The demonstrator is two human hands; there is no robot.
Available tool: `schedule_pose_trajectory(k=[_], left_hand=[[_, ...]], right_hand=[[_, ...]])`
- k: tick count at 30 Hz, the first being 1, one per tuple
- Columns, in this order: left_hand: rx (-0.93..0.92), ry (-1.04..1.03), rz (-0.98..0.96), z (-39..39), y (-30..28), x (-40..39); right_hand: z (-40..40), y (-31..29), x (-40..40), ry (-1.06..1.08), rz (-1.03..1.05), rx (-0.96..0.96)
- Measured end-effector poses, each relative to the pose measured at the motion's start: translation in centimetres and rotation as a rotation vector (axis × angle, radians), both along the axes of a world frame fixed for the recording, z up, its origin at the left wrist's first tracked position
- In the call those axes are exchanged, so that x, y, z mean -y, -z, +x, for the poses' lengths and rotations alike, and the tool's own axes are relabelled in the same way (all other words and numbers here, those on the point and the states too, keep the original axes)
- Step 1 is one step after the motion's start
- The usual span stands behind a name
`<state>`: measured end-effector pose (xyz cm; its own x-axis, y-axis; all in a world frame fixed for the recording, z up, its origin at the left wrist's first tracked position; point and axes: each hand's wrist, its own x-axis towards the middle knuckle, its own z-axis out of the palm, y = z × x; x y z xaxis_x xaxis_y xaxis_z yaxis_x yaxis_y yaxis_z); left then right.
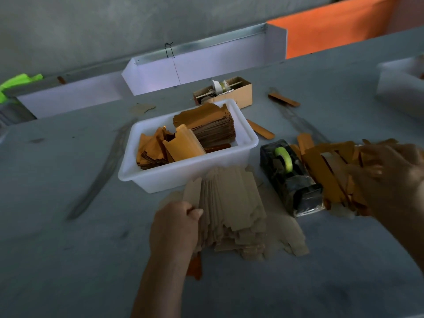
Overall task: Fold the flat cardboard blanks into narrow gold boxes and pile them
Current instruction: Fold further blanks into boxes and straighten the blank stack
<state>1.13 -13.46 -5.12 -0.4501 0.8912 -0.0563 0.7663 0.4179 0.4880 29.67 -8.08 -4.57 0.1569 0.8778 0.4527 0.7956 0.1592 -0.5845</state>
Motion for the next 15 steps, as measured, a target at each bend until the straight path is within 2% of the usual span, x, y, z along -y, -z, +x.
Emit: schedule_pose_trajectory(k=[2,5,6,8,10,11,15], left_hand=[[-0.018,-0.021,0.024,-0.1,-0.7,0.2],[-0.239,-0.069,0.126,1.5,-1.7,0.4],[-0.328,-0.059,0.169,2.7,-2.1,0.6],[-0.447,0.064,0.222,5.9,-2.4,1.0],[-0.424,0.252,0.274,8.7,-2.5,1.7],[-0.405,0.329,0.263,9.6,-2.4,1.9],[-0.200,0.435,0.252,10.5,-1.6,1.7]], right_hand=[[-1.0,-0.6,1.0,-0.073,-0.028,-0.011],[-3.0,-1.0,3.1,-0.119,-0.140,-0.194],[-4.0,-1.1,3.9,-0.198,-0.232,-0.324],[-6.4,-1.4,5.1,-0.423,-0.503,-0.705],[-8.1,-0.8,5.4,-0.541,-0.719,-1.022],[-8.6,-0.3,5.4,-0.541,-0.757,-1.094],[-8.5,0.7,4.9,-0.428,-0.735,-1.193]])
